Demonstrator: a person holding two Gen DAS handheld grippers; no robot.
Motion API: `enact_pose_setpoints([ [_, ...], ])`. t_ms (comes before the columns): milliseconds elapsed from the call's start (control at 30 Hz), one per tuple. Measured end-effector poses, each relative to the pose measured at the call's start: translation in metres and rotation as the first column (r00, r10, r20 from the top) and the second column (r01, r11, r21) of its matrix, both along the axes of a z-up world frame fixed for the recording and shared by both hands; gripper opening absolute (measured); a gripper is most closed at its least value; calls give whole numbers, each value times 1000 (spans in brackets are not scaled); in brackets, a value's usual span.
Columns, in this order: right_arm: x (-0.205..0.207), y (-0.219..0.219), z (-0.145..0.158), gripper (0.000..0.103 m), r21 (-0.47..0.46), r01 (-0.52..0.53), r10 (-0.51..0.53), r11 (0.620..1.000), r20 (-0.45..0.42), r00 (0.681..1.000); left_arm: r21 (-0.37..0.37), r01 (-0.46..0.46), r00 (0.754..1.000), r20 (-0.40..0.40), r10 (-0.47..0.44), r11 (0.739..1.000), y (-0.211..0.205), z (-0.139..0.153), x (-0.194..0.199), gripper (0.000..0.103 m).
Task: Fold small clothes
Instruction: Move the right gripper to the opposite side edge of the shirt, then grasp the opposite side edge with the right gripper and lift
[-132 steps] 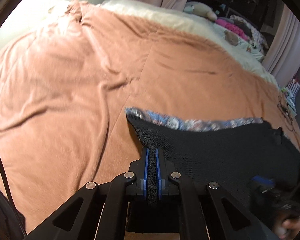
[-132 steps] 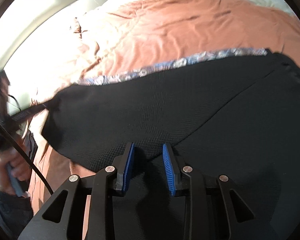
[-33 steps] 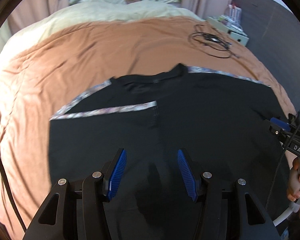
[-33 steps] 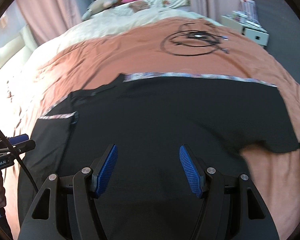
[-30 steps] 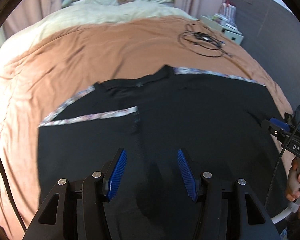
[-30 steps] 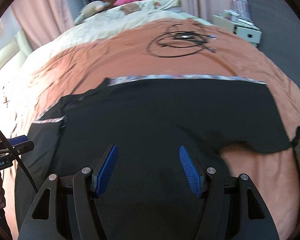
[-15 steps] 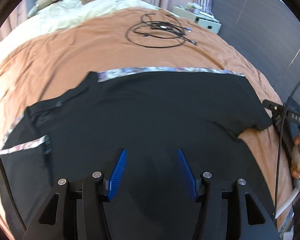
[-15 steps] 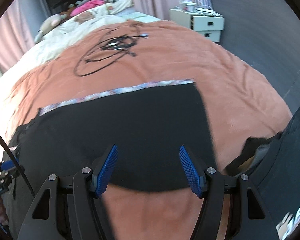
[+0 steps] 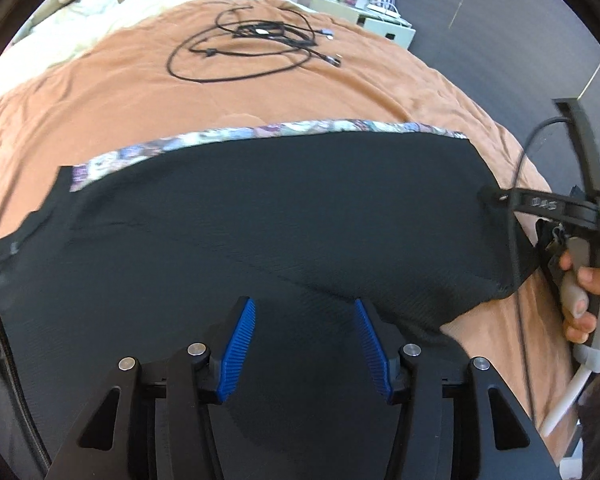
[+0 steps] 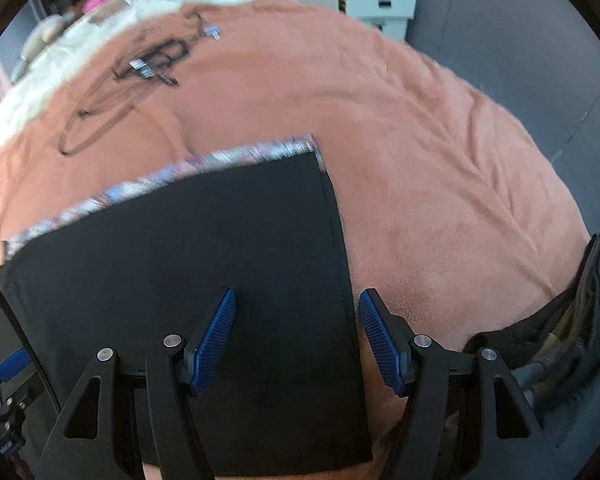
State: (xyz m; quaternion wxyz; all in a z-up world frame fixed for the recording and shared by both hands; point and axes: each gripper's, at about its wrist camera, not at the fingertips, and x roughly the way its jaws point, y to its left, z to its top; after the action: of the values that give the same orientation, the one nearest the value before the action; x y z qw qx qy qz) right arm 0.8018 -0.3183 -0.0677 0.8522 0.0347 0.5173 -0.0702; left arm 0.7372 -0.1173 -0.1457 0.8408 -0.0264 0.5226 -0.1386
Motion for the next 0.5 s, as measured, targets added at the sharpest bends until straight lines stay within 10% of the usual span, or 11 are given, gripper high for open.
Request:
enact_pose_setpoints([
  [67, 6, 2, -3, 63, -15, -8, 8, 1000, -1, 1000, -5, 10, 1000, -17, -11, 1000, -7, -6, 4, 48],
  [233, 14, 12, 9, 3, 4, -60, 60, 998, -10, 998, 1, 8, 1000, -25, -8, 1000, -15, -11, 8, 48],
  [500, 2, 47, 54, 2, 18, -147, 146, 989, 61, 987, -25, -20, 1000, -17, 19, 999, 17, 10, -5, 48],
])
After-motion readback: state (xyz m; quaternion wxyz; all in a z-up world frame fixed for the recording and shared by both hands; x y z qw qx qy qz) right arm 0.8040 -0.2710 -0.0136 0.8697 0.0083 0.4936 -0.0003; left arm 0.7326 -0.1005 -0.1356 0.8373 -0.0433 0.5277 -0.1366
